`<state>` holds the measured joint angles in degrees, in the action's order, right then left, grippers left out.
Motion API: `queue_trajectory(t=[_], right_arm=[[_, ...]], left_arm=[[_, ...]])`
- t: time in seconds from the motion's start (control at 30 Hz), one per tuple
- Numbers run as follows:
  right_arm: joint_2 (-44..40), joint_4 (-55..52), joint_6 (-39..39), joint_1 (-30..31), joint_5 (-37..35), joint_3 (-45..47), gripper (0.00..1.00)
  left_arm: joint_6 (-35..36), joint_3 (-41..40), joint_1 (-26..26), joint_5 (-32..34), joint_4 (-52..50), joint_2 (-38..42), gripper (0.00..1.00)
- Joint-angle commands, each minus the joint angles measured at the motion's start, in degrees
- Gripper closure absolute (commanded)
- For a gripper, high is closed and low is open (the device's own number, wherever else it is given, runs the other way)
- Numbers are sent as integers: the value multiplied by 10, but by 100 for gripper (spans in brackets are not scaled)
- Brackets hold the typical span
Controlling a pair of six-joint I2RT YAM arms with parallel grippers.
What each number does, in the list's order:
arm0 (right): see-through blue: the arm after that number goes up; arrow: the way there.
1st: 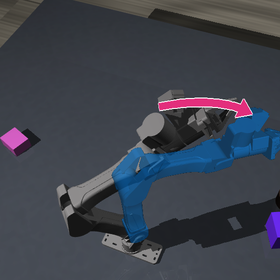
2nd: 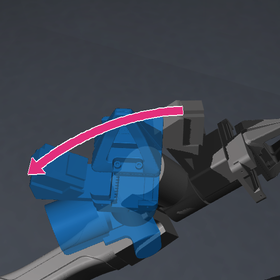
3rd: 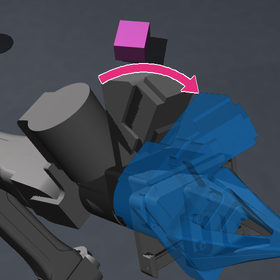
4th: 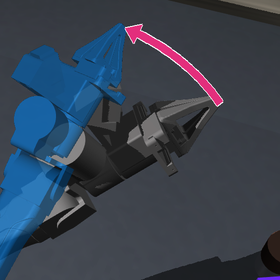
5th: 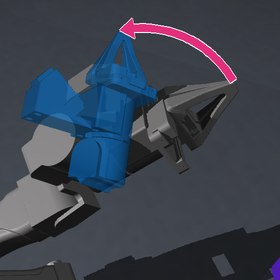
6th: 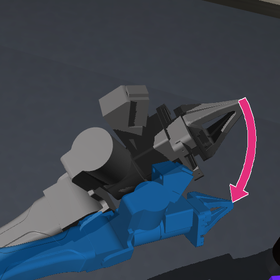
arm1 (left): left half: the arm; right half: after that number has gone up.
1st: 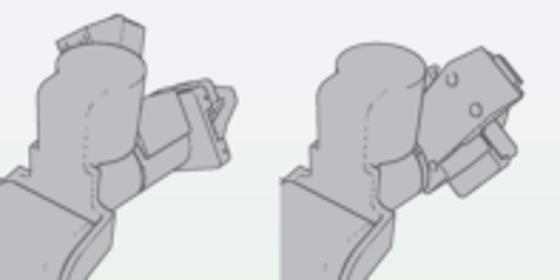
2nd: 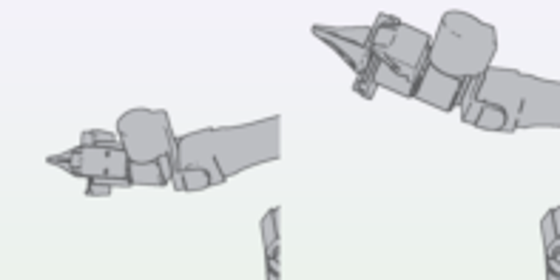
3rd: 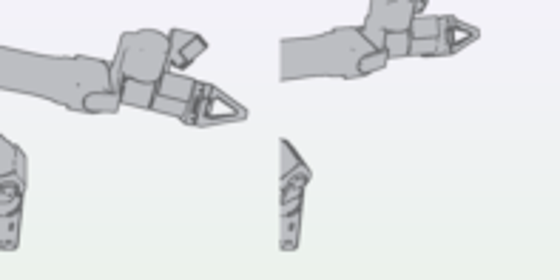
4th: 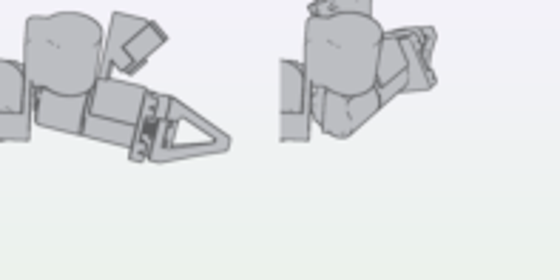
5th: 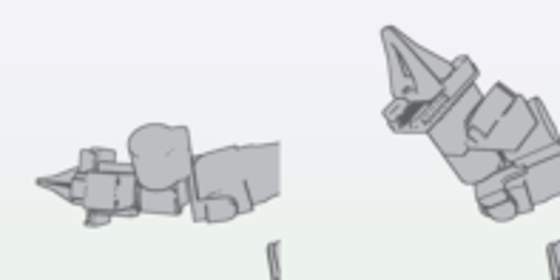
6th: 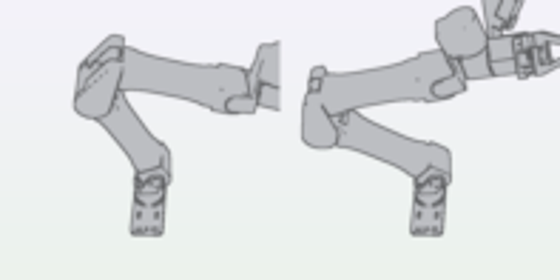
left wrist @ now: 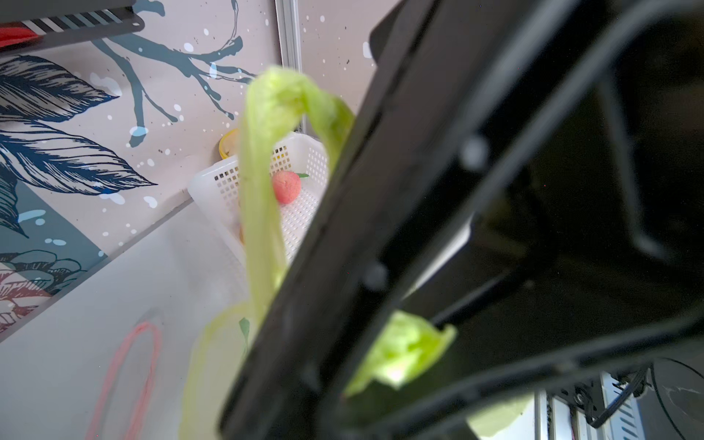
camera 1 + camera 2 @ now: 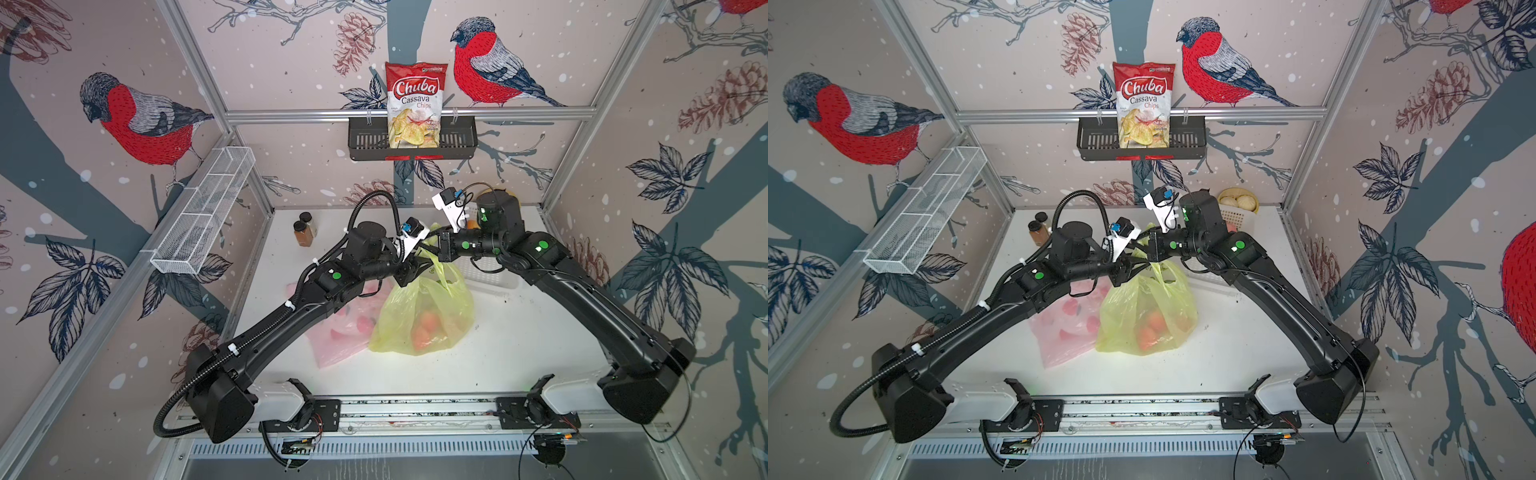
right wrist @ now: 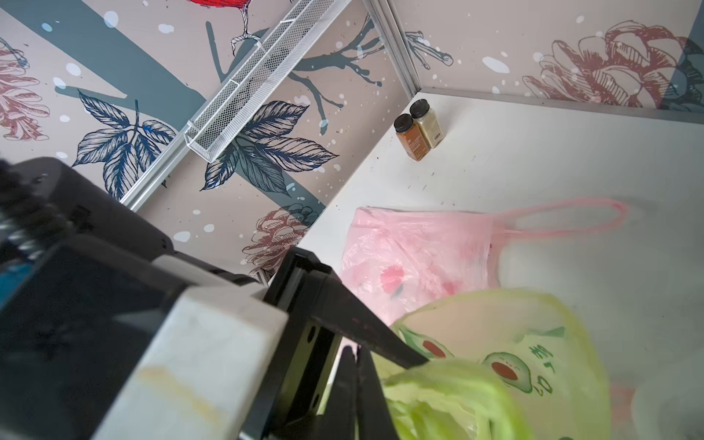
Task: Place the peach into a plastic bag & tie a knot
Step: Cross the plastic bag at the center of the board.
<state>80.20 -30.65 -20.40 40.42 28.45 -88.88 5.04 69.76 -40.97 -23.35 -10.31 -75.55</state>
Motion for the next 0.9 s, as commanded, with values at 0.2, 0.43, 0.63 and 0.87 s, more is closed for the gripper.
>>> queue_trajectory(t=[0.2, 0.43, 0.63, 0.87], right_arm=[[12, -15, 34, 0, 24, -18, 100], [13, -20, 48, -1, 29, -19, 100], [10, 14, 26, -1, 48, -2, 100], [-2, 72, -10, 0, 83, 30, 100]], left_arm=[[36, 30, 0, -74, -51, -12, 50], [40, 35, 5, -105, -67, -12, 49], [11, 13, 15, -92, -9, 1, 49], [-28, -23, 26, -93, 73, 19, 50]])
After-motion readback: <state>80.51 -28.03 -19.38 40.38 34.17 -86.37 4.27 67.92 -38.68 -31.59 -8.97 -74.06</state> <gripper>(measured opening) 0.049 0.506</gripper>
